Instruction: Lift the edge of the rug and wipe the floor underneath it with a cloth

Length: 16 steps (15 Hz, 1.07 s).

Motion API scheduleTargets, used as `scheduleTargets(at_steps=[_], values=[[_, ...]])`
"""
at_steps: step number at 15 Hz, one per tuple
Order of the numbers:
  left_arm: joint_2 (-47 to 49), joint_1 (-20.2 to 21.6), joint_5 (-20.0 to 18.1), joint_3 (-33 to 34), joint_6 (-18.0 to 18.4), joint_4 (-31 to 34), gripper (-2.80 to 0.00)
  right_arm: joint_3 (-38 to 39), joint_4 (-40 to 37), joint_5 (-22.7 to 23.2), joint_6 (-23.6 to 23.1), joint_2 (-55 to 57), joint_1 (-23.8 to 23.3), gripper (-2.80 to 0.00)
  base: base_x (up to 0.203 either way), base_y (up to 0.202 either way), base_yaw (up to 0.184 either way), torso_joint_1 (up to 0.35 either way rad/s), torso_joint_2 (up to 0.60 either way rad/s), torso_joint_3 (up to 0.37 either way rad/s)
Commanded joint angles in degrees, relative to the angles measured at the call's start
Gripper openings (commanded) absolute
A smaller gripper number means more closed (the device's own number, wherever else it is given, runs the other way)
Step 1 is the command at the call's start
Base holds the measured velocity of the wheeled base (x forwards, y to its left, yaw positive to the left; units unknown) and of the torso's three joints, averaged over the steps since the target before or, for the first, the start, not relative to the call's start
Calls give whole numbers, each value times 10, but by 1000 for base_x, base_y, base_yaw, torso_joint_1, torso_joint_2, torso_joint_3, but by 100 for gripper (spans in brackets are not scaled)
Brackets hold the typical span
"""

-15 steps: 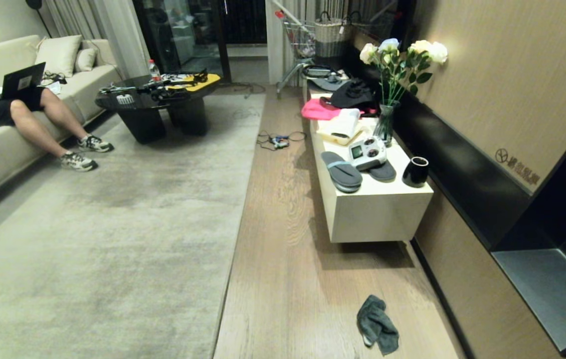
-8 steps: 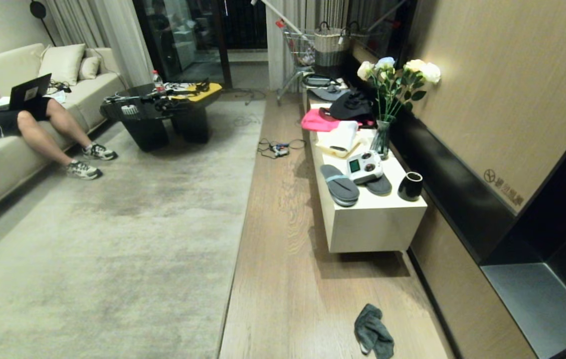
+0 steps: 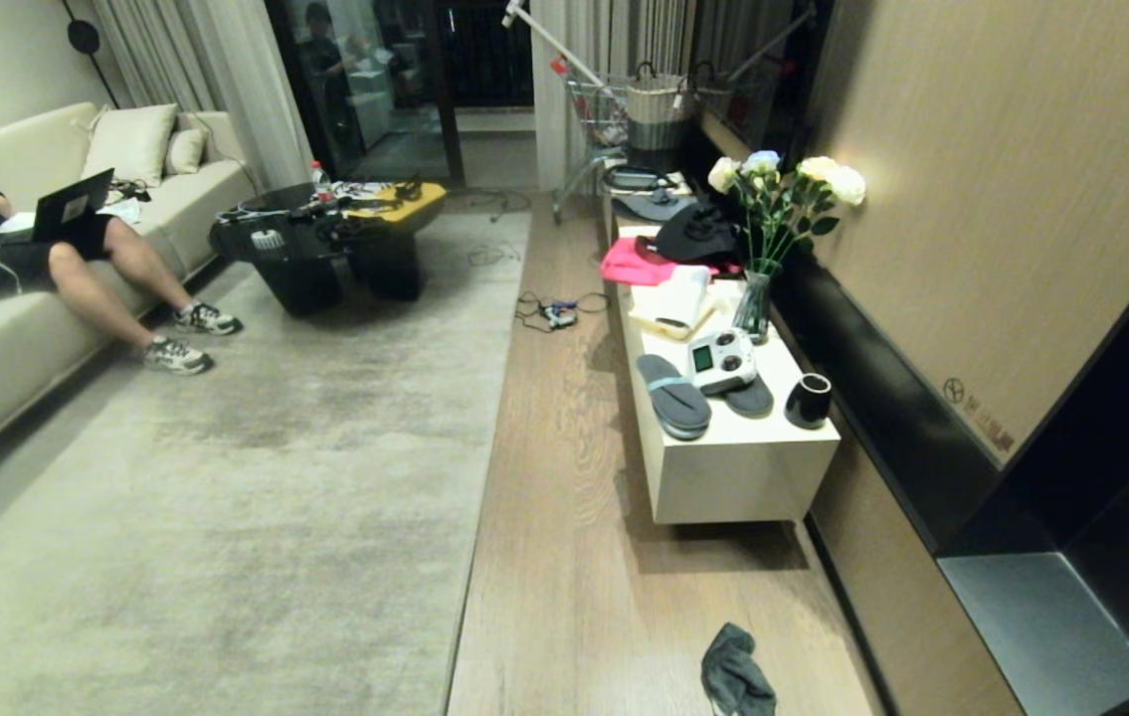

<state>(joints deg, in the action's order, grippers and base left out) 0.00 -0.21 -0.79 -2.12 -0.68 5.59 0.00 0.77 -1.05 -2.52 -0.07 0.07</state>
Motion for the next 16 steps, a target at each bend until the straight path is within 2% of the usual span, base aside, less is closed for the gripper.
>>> scheduleTargets(at_steps=[1, 10, 16], values=[[0, 0, 0, 0, 0, 0, -280, 0, 0, 0, -1, 1, 0, -280, 0, 0, 0, 186, -525, -359], [0, -1, 0, 0, 0, 0, -280, 0, -1, 1, -4, 1, 1, -280, 0, 0, 0, 216, -585, -368], [0, 0, 0, 0, 0, 0, -280, 0, 0, 0, -4, 1, 0, -280, 0, 0, 0, 160, -384, -230]])
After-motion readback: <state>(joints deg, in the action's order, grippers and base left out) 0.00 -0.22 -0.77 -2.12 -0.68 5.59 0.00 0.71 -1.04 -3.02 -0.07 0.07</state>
